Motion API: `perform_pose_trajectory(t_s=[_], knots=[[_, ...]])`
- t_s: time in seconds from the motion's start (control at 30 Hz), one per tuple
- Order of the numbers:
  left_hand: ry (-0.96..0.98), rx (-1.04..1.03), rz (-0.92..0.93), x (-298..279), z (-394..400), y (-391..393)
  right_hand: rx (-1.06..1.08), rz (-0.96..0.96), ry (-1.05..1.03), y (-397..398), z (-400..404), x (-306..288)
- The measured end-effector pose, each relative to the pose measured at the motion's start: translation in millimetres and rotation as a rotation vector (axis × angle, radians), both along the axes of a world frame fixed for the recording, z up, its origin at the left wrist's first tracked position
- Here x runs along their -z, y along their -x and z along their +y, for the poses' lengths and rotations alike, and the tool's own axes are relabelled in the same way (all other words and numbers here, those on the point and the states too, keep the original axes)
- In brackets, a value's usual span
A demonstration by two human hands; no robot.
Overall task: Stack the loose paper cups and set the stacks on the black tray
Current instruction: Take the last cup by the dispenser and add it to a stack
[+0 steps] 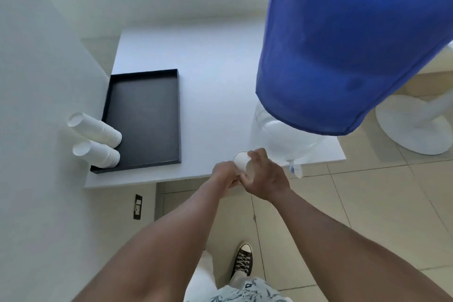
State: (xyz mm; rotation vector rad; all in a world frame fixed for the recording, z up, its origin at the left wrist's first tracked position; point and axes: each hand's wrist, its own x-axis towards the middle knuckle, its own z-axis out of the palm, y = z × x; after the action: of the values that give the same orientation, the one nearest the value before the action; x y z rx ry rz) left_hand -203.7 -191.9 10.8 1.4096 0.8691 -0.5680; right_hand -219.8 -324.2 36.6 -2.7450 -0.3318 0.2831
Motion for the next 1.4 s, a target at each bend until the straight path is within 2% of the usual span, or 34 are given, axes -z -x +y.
perform_pose_trajectory(t_s=[0.4, 0.7, 0.8, 0.93, 1.03, 1.2, 1.4], knots=[[-0.046, -0.314, -0.069, -47.2, 168.7, 2.5, -0.242, 0.002, -0.189, -51.0, 176.4, -39.4], [-0.133, -0.580, -0.210, -63.2, 253.8, 4.2, -0.297, 0.098, -0.299, -79.9, 273.3, -57.8], [-0.255, -0.708, -0.242, -60.4, 276.2, 6.8, -0.330, 0.109, -0.338, -83.3, 301.2, -63.5], [-0.554, -0.788, -0.183, -60.5, 308.6, 10.5, -0.388, 0.128, -0.344, -85.1, 336.9, -67.5], [-0.660, -0.824, -0.136, -61.4, 329.3, 13.4, -0.419, 0.143, -0.314, -87.7, 360.7, -67.1], [-0.604, -0.790, -0.091, -53.9, 353.1, 14.2, -0.520, 0.164, -0.221, -88.9, 393.6, -58.6], [-0.394, -0.670, -0.095, -47.5, 366.8, 15.7, -0.597, 0.171, -0.127, -89.4, 415.1, -41.5]])
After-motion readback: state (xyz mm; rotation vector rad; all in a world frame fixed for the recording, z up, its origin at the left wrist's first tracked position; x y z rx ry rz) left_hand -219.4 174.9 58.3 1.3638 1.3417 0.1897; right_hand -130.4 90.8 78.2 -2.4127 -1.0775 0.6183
